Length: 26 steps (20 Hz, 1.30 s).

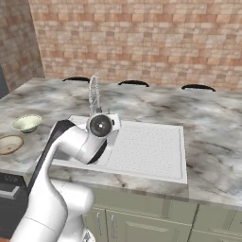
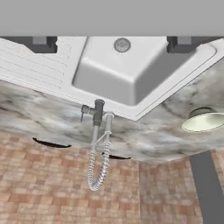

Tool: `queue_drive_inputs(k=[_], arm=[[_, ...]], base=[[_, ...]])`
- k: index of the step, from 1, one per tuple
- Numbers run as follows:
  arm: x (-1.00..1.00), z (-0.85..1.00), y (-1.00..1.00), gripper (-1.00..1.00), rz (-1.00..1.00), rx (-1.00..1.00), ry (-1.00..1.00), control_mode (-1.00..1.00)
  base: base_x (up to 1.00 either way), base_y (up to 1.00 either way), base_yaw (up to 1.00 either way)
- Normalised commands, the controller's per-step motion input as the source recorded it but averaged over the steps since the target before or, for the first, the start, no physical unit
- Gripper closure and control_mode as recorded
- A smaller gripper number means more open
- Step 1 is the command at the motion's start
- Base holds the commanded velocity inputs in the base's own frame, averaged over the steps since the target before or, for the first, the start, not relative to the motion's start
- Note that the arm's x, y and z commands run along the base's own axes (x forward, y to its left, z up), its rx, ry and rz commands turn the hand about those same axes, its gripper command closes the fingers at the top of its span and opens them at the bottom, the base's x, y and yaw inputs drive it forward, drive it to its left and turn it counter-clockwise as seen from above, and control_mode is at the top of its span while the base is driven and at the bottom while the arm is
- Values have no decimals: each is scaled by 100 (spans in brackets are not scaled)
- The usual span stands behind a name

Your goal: Rinse each bowl for a few seconds and place them down in the sink or on the counter.

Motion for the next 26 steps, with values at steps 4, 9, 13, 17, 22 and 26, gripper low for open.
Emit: queue_drive_inputs(k=[4, 9, 13, 17, 22, 26], arm=[[29, -14, 0, -100, 12, 0, -12, -100], [36, -14, 0, -100, 11, 0, -10, -100], [36, -8, 0, -100, 13, 3, -4, -100], [34, -11, 0, -100, 20, 5, -3, -100], [39, -8, 0, -100, 17, 6, 0, -100], [40, -8, 1, -100, 8, 6, -1, -100]], base=[[0, 0, 0], [0, 0, 0], [0, 0, 0], [0, 0, 0], [0, 0, 0], [0, 0, 0]])
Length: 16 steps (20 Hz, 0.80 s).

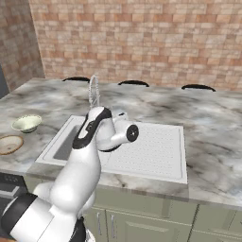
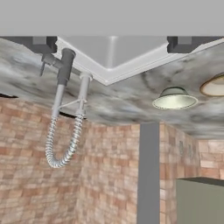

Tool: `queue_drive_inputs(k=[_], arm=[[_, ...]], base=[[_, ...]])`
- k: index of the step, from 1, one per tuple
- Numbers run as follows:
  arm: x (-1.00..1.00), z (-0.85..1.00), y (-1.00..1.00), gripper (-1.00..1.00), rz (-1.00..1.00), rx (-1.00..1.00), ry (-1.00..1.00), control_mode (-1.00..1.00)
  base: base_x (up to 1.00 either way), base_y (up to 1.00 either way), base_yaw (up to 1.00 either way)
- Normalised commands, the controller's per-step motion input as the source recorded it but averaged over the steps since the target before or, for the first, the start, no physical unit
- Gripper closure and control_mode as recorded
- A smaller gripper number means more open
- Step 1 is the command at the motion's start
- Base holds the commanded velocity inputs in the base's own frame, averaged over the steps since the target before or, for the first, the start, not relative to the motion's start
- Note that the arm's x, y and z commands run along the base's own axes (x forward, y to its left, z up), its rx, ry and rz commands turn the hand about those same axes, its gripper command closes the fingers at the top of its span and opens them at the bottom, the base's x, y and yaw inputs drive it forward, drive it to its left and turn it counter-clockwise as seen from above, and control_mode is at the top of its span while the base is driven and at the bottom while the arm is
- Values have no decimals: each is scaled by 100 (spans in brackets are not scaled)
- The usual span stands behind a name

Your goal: Rinse each bowl for a few seconds and place them down in the sink or on the counter.

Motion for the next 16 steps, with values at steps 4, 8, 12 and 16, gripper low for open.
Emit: queue_drive_inputs(k=[4, 8, 12, 16], arm=[[35, -8, 7, -100, 0, 1, -3, -100], [35, -11, 12, -100, 0, 0, -4, -100], [33, -12, 13, -100, 0, 0, -4, -100], [32, -10, 8, -100, 0, 0, -5, -100]], base=[[0, 0, 0], [0, 0, 0], [0, 0, 0], [0, 0, 0]])
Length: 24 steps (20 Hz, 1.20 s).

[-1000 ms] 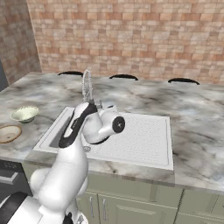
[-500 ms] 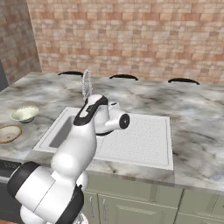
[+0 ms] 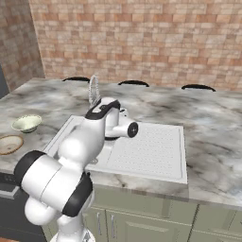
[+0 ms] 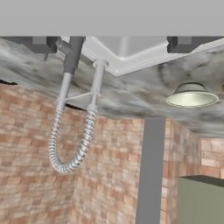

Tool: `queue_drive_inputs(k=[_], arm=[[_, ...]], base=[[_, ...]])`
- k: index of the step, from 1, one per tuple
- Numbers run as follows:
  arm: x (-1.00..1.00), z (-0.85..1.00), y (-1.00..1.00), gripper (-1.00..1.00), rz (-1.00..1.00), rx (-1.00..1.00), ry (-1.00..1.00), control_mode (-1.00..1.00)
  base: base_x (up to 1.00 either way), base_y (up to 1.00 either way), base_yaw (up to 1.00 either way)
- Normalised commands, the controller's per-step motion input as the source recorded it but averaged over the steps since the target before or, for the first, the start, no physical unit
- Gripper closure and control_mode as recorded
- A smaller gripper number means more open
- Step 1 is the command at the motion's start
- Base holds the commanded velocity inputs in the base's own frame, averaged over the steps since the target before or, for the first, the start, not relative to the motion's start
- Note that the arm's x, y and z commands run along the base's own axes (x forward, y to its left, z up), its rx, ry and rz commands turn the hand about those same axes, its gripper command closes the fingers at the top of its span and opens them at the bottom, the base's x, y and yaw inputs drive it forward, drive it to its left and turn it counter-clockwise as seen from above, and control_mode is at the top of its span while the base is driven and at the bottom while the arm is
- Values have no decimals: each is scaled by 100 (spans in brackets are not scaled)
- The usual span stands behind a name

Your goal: Rinse each bowl for a few seconds and place them down in the sink or on the counter.

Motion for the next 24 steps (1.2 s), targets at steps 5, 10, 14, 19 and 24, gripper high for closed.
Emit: queue_drive_inputs(k=[5, 10, 14, 19, 24], arm=[[34, -10, 5, -100, 0, 1, -4, -100], [34, -12, 5, -100, 0, 3, -2, -100], [36, -14, 7, -100, 0, 5, 0, -100], [45, -11, 5, -100, 0, 4, 0, -100], [46, -7, 4, -100, 0, 3, 0, -100]], base=[[0, 0, 0], [0, 0, 0], [0, 0, 0], [0, 0, 0], [0, 0, 0]])
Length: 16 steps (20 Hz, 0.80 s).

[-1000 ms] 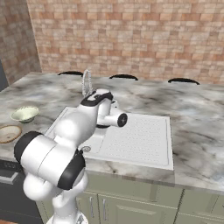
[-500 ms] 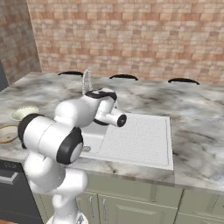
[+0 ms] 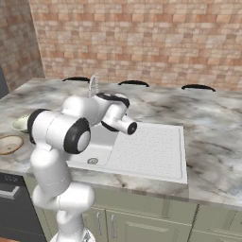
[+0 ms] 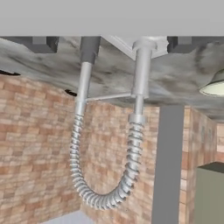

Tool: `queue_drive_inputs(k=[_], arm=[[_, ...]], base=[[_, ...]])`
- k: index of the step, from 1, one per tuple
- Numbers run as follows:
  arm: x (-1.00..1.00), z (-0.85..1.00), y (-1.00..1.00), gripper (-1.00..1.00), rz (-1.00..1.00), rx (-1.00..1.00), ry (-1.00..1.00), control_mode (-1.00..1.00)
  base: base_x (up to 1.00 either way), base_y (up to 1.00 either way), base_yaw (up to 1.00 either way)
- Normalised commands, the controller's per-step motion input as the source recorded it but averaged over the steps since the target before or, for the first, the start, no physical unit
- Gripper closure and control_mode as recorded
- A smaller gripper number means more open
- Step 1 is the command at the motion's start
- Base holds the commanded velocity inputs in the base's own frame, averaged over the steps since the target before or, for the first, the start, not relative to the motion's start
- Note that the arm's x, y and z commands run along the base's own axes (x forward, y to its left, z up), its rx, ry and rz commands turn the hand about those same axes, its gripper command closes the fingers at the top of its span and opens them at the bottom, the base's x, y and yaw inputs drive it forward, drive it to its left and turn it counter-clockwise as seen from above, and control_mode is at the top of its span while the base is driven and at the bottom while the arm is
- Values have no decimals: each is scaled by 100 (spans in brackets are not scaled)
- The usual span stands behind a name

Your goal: Rinse each bowl for a few seconds and place them down in the sink or on the counter.

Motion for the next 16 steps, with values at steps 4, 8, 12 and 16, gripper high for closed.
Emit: queue_drive_inputs(k=[4, 8, 12, 16], arm=[[37, -12, 5, -100, 0, 3, 0, -100], [31, -18, 10, -100, 0, 3, 0, -100], [27, -21, 9, -100, 0, 4, 0, -100], [32, -18, 9, -100, 0, 4, 0, -100]], base=[[0, 0, 0], [0, 0, 0], [0, 0, 0], [0, 0, 0]])
